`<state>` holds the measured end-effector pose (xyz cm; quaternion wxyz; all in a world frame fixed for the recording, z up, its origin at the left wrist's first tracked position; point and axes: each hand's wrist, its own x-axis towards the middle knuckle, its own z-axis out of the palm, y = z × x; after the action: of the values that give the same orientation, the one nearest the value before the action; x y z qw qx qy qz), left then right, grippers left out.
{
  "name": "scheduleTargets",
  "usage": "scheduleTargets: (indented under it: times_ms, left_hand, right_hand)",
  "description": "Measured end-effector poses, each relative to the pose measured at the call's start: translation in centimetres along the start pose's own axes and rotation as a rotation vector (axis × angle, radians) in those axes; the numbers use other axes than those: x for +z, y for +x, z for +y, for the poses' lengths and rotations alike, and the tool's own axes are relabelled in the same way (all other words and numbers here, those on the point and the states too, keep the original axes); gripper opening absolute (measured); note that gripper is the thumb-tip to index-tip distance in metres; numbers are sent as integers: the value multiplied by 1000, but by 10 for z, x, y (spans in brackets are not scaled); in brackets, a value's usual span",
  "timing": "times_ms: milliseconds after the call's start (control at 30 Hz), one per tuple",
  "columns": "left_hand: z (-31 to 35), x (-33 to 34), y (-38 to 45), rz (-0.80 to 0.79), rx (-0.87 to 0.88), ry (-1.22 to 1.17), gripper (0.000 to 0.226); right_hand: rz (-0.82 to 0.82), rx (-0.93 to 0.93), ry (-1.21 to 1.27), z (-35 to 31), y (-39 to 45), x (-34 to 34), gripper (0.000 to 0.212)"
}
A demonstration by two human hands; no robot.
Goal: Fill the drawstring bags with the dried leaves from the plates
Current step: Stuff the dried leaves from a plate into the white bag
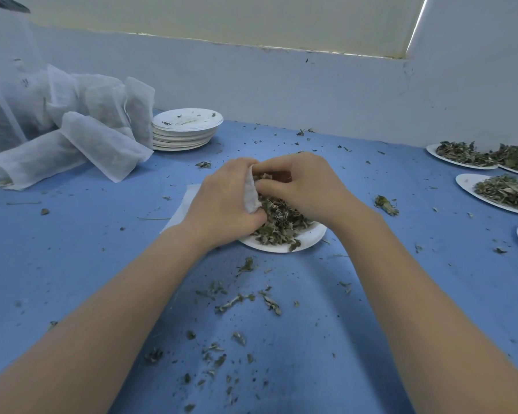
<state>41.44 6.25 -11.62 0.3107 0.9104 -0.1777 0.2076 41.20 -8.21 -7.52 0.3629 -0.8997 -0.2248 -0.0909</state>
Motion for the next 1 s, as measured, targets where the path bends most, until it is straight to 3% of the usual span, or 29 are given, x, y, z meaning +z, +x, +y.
scheduleTargets:
  times_ms: [233, 467, 633, 767, 833, 1000]
  left_hand:
    - [1, 1, 0, 16, 43, -33, 52]
    - [-11, -20, 6, -70, 35, 25, 78]
    - [-14, -21, 7, -84, 89, 189, 62]
    - [-12, -19, 5, -28, 70, 134, 49]
    - [-10, -17, 5, -17, 70, 112, 45]
    - [-9, -13, 2, -63, 77, 130, 50]
  right_hand:
    - [108, -54, -188, -4, 5, 20, 12]
    - [48, -83, -28, -1, 1, 4, 35]
    - [18, -9, 113, 1, -1, -3, 30]
    - [79, 20, 92, -1, 2, 6, 14]
    - [42, 18, -5, -2, 3, 10, 4]
    - [-254, 4, -96, -4, -1, 3, 14]
